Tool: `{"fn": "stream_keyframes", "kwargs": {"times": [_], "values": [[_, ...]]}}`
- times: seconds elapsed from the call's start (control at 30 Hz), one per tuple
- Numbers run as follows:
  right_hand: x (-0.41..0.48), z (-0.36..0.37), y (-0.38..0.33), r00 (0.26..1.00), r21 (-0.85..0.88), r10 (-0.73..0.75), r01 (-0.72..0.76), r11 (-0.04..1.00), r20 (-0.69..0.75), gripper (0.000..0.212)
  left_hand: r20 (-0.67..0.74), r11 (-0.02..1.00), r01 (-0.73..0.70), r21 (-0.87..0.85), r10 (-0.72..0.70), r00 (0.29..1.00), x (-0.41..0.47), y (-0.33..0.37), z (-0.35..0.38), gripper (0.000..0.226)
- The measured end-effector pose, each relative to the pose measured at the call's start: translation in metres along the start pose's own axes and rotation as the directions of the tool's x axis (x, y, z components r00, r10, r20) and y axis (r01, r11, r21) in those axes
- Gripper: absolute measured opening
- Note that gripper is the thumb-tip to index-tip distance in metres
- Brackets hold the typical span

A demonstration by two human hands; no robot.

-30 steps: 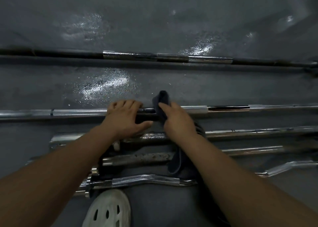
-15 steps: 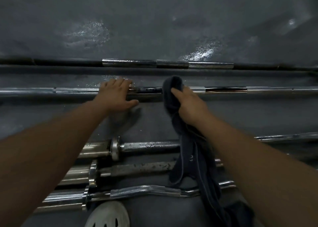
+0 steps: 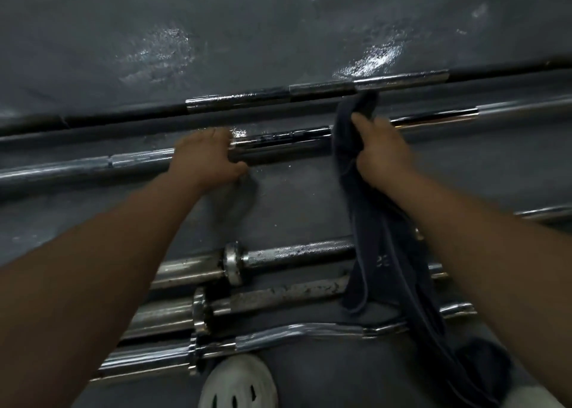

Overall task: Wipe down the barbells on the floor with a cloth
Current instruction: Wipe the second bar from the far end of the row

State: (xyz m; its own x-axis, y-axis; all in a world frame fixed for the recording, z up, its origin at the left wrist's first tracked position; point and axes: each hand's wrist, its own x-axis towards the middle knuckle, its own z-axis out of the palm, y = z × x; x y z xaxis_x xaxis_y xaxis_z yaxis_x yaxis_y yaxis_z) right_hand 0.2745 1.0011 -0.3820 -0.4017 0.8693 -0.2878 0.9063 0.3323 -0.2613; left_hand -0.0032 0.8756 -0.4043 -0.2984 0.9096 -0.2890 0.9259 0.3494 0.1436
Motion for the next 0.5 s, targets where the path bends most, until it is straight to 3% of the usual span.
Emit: {"fn": "stream_keyframes", "kwargs": {"times": [0.07,0.2,0.27,0.37,0.43,0.5], "values": [[-0.009,0.007,-0.025,1.0,0.046,0.022,-0.021,0.999,-0.011,0.071,0.032,0.997,0.04,0.066,-0.042,0.999,0.002,0.006,0.0,0.052],[-0.036,0.022,-0.045,0.955,0.104,-0.286,0.278,0.955,0.078,0.068,0.066,0.995,0.037,0.098,-0.044,0.997,-0.015,0.01,0.0,0.04],[-0.035,0.015,-0.015,0.975,0.105,-0.22,0.214,0.971,0.041,0.071,0.04,0.998,0.029,0.05,-0.031,0.999,-0.03,0.011,0.0,0.041],[-0.033,0.017,0.02,0.993,0.139,0.083,-0.071,0.988,-0.08,0.072,0.052,0.999,-0.015,0.036,0.013,0.999,-0.06,0.013,0.009,0.072],[-0.044,0.036,0.0,0.992,0.174,0.044,-0.023,0.985,-0.117,0.07,0.081,0.999,-0.019,0.03,0.016,0.997,-0.079,0.016,0.014,0.09],[-0.063,0.054,-0.036,0.992,0.193,-0.114,0.12,0.974,-0.046,0.065,0.087,1.0,0.0,0.005,0.0,0.996,-0.09,0.02,0.019,0.091]]}}
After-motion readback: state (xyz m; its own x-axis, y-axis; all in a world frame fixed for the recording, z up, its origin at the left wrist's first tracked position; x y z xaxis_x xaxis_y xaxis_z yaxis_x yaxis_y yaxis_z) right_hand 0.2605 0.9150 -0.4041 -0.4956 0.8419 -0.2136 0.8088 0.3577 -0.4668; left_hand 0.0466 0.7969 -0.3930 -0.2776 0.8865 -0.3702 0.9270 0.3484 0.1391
